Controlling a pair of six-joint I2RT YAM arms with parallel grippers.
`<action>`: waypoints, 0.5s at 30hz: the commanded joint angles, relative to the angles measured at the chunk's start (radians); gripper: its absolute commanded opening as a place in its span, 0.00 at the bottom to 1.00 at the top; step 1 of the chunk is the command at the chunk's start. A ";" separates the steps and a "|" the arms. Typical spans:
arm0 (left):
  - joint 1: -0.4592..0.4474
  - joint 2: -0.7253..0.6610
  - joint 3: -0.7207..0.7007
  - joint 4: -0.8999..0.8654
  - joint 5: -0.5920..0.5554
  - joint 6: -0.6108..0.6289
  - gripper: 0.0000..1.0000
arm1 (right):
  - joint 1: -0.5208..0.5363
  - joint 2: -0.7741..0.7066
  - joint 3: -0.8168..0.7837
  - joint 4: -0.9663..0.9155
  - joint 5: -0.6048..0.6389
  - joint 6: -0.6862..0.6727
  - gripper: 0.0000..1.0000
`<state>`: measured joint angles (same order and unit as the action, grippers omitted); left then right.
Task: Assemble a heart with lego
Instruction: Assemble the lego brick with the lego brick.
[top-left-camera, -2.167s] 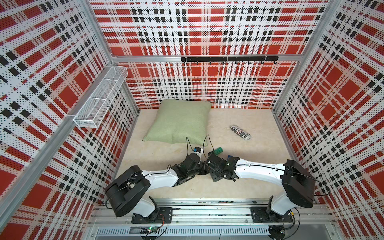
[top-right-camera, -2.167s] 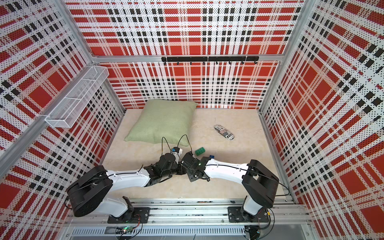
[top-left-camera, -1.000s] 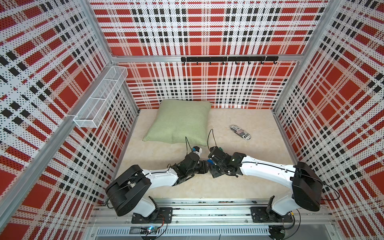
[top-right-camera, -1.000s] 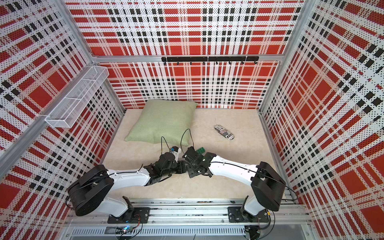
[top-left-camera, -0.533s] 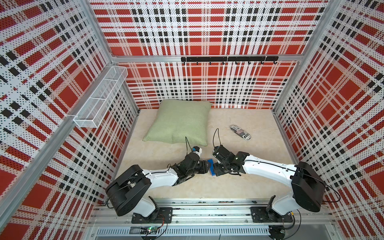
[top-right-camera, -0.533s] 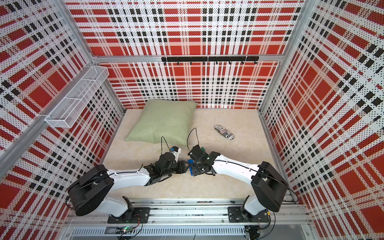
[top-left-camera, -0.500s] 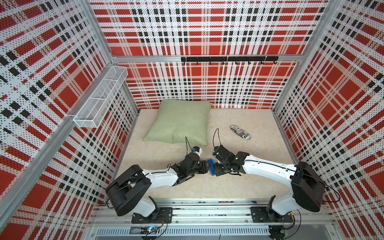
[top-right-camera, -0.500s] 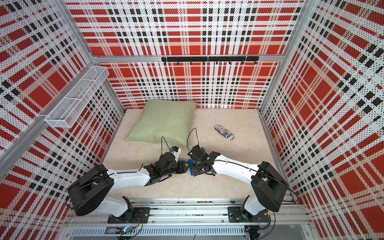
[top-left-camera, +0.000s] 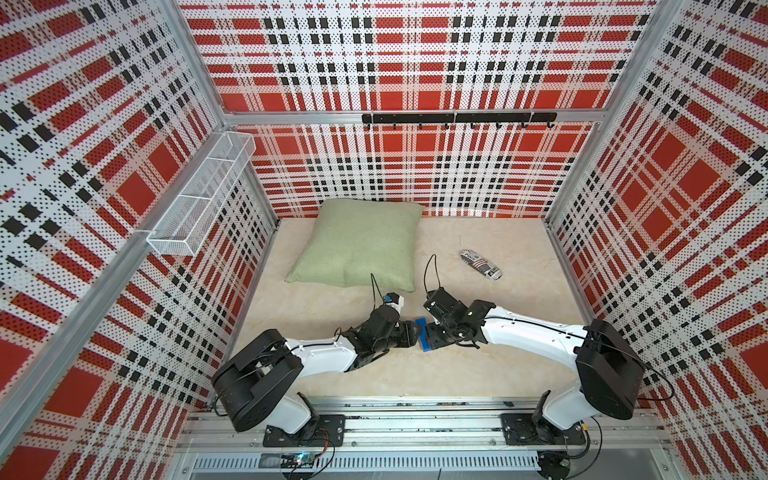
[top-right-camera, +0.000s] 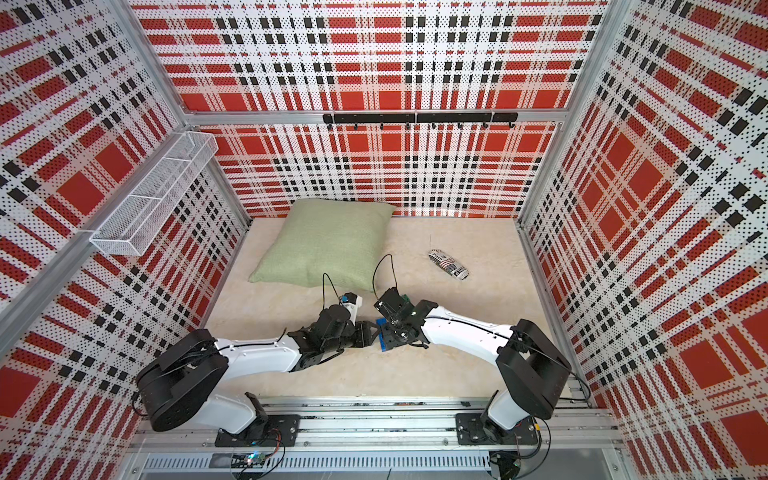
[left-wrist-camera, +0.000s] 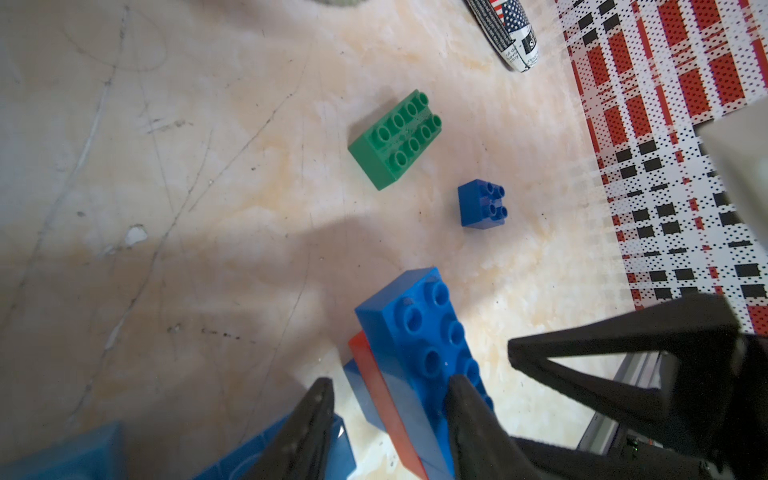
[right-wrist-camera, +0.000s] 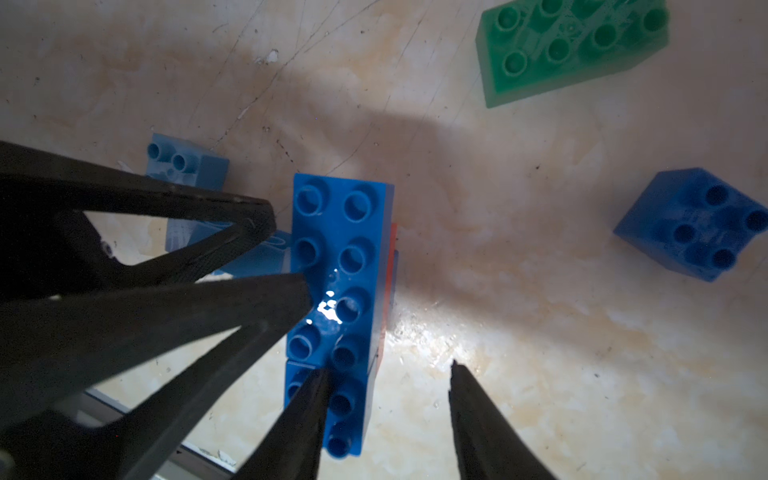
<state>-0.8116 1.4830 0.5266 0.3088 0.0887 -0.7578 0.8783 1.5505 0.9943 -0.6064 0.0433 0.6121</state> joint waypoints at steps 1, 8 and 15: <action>0.000 0.000 0.016 -0.043 -0.024 0.013 0.49 | -0.007 -0.001 0.038 -0.058 0.028 -0.028 0.50; 0.017 -0.036 0.101 -0.100 -0.047 0.045 0.50 | -0.050 -0.093 0.101 -0.032 0.028 -0.085 0.58; 0.040 -0.141 0.111 -0.155 -0.092 0.070 0.53 | -0.162 -0.051 0.081 -0.073 0.214 -0.279 0.64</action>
<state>-0.7849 1.3918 0.6365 0.1875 0.0322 -0.7139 0.7437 1.4757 1.0920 -0.6460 0.1463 0.4515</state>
